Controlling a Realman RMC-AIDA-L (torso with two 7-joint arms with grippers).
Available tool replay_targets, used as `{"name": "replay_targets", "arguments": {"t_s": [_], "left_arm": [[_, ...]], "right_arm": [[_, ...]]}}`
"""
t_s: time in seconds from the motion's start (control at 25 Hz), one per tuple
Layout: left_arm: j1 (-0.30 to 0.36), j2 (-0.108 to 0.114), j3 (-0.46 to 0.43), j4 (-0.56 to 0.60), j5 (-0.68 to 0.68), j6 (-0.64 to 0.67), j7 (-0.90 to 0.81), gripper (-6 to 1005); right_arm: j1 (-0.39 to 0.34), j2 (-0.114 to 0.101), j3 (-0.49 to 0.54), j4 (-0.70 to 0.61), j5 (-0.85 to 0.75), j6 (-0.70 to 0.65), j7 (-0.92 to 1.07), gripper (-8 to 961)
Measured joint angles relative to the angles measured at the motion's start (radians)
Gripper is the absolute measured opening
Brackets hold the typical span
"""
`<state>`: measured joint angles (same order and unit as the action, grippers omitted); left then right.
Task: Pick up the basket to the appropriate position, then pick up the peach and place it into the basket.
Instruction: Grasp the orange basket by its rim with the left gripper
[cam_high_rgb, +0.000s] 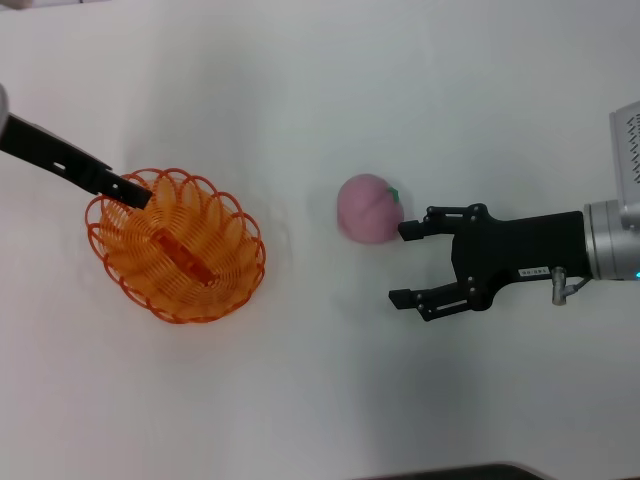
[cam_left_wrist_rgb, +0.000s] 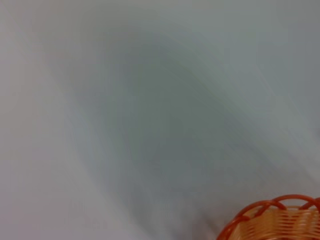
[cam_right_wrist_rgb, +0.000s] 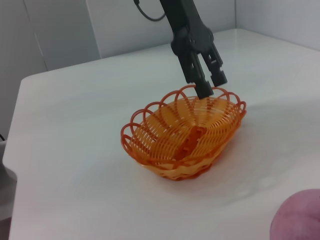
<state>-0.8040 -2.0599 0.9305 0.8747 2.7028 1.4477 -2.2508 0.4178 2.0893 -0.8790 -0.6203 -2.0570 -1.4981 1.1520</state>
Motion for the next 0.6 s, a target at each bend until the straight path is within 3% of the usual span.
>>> {"name": "replay_targets", "arguments": {"t_s": [0.6], "left_arm": [[-0.021,-0.033,0.035,-0.061,0.080,-0.088,-0.001,820]], "right_arm": [[0.002,0.005,-0.002,0.002,-0.001,0.003,0.000,928]]}}
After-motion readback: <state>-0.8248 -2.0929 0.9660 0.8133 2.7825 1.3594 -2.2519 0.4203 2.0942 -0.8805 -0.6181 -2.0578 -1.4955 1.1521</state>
